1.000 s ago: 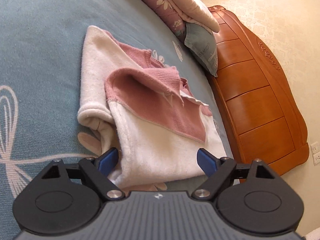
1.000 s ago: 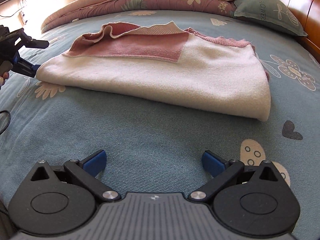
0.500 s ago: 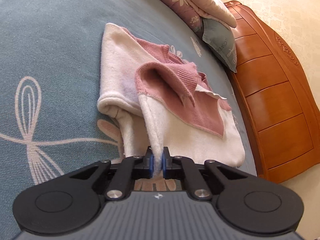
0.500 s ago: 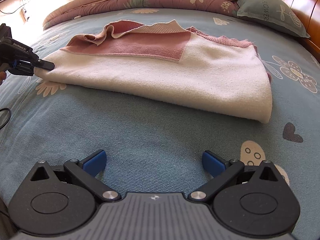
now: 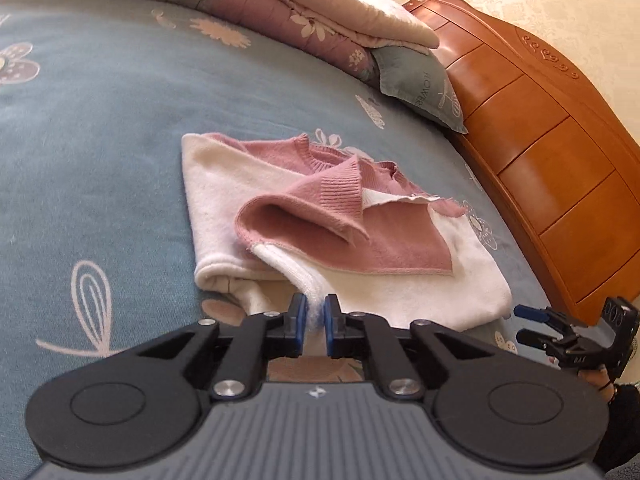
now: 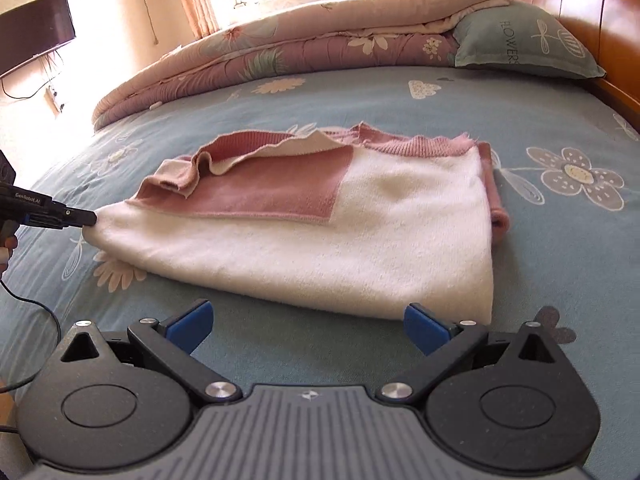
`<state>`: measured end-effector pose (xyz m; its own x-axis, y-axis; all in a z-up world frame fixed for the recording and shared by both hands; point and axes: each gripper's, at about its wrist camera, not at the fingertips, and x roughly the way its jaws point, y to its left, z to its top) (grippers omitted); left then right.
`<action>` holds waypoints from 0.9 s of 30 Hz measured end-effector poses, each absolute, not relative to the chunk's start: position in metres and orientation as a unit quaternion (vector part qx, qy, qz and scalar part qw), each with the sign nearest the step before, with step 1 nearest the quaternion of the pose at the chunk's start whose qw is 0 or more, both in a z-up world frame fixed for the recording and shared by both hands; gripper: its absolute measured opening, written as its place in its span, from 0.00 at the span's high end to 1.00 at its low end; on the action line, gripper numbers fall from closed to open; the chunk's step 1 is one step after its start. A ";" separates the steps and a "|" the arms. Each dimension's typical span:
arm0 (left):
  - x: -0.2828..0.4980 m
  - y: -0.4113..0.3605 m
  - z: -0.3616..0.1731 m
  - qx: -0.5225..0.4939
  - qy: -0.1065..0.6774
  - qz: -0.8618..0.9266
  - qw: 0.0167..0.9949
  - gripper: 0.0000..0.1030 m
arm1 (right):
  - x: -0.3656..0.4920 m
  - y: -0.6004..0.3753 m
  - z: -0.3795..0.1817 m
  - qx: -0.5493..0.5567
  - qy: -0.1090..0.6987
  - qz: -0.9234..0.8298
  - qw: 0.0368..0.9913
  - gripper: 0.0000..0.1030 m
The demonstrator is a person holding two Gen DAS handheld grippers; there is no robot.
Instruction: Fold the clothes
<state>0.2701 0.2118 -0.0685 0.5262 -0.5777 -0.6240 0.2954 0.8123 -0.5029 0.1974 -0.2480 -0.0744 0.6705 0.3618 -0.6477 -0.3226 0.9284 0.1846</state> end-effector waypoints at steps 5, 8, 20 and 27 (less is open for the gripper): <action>0.277 0.184 -0.044 -0.121 0.387 -0.266 0.875 0.91 | 0.243 -0.242 -0.079 0.008 0.355 0.172 0.919 0.00; 0.269 0.191 -0.028 -0.118 0.366 -0.269 0.883 0.91 | 0.254 -0.242 -0.099 0.017 0.390 0.152 0.908 0.00; 0.316 0.130 -0.083 -0.089 0.438 -0.312 0.838 0.75 | 0.248 -0.225 -0.124 -0.028 0.405 0.108 0.907 0.00; 0.375 0.152 -0.084 -0.177 0.398 -0.240 0.868 0.74 | 0.243 -0.226 -0.126 -0.026 0.394 0.105 0.913 0.00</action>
